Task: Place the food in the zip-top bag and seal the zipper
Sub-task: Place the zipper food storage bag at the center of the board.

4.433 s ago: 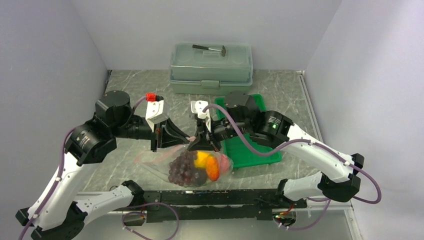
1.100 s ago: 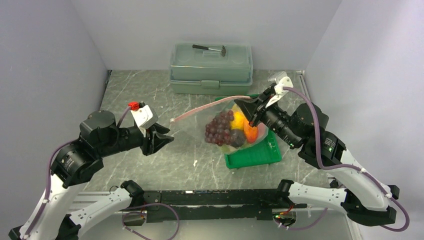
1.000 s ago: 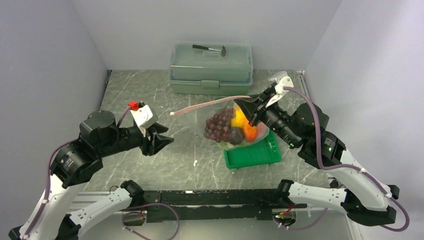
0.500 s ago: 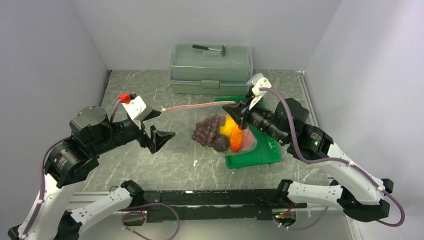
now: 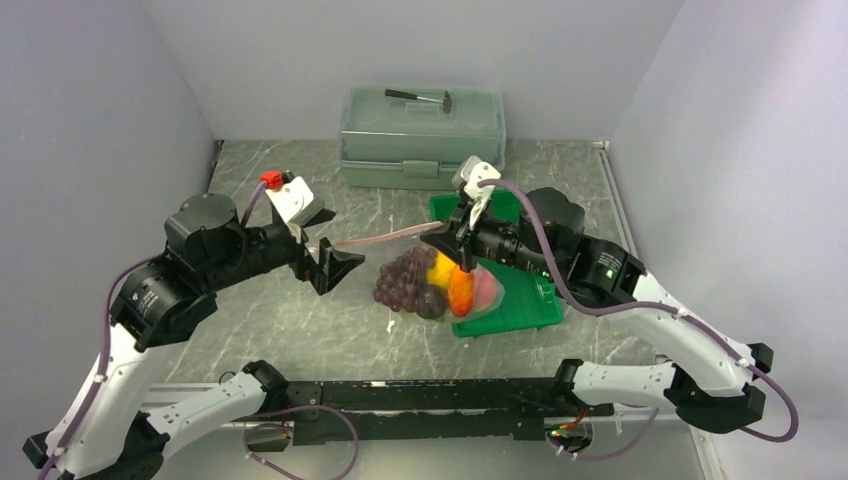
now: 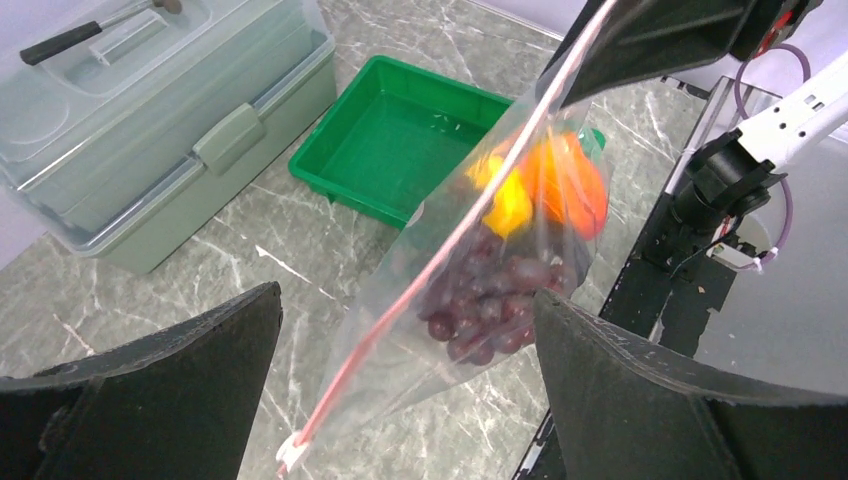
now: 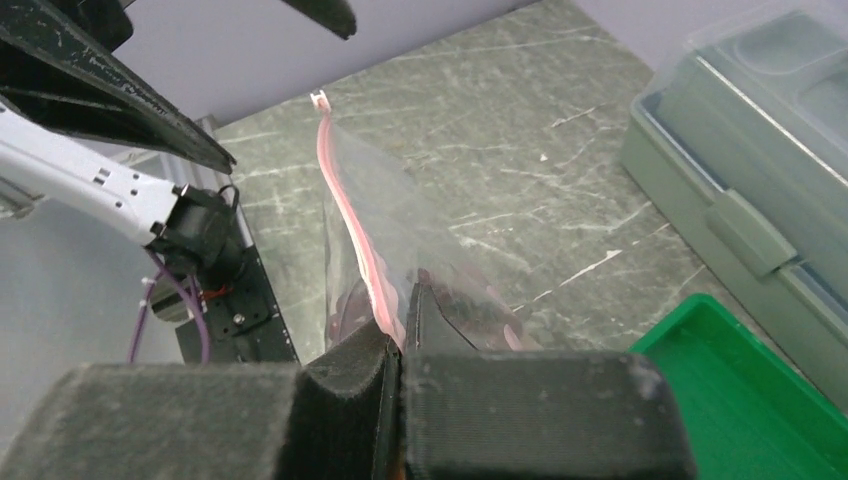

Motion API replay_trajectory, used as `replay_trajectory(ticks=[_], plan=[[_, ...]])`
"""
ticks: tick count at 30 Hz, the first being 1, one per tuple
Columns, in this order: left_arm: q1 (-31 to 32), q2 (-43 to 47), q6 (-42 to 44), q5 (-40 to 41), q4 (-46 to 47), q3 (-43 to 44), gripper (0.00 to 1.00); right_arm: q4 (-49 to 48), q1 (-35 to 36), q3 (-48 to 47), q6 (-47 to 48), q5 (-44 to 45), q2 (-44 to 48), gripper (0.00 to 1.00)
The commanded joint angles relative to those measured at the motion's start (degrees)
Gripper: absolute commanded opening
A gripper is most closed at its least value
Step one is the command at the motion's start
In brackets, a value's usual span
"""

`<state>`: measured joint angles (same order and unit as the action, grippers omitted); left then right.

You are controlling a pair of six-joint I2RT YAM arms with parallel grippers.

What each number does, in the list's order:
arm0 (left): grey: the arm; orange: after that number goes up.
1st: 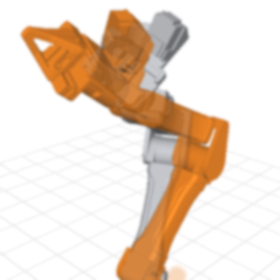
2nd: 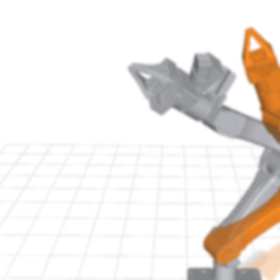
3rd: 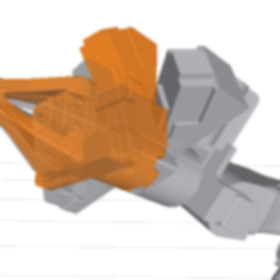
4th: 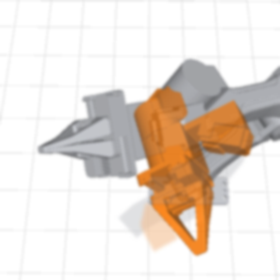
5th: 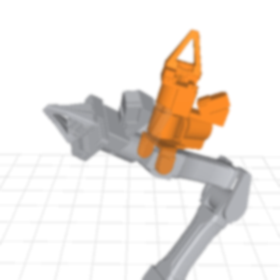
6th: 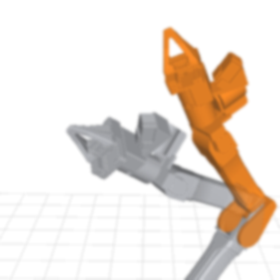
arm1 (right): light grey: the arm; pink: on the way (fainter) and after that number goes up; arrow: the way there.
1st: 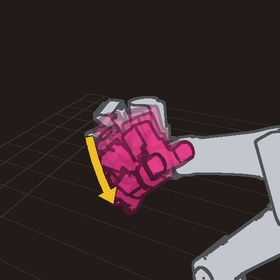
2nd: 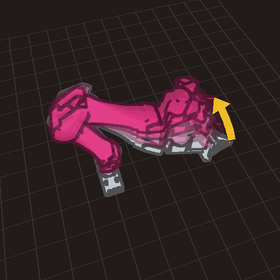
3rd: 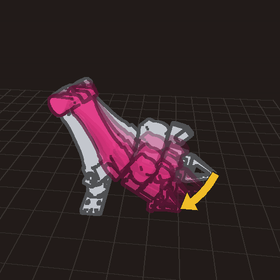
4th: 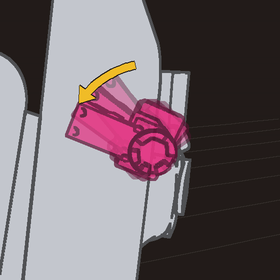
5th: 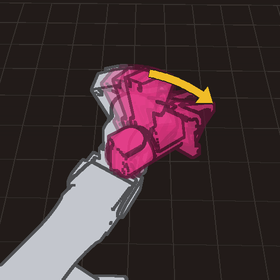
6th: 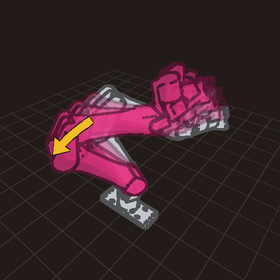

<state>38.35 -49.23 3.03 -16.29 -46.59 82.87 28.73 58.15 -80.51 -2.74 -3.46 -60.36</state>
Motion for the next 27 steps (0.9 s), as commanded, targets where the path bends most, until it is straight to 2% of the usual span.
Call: replay_trajectory(ticks=[1,15,24,27], plan=[[0.0,-1.6,1.5,-4.1,2.9,2.2,1.00,-4.9,-0.1,-3.0,-0.3,-4.4,0.3,0.00],[0.0,-4.7,1.3,-17.3,3.4,-2.5,1.00,-8.8,-0.1,-2.7,-2.4,-8.2,-2.0,0.00],[0.0,-6.7,2.4,-20.4,3.7,-4.9,1.00,-9.0,-0.4,-3.7,-2.7,-11.6,-2.3,0.00],[0.0,-6.6,2.7,-21.7,3.2,-5.3,0.97,-9.1,-0.7,-3.8,-2.9,-11.5,-2.1,0.00]])
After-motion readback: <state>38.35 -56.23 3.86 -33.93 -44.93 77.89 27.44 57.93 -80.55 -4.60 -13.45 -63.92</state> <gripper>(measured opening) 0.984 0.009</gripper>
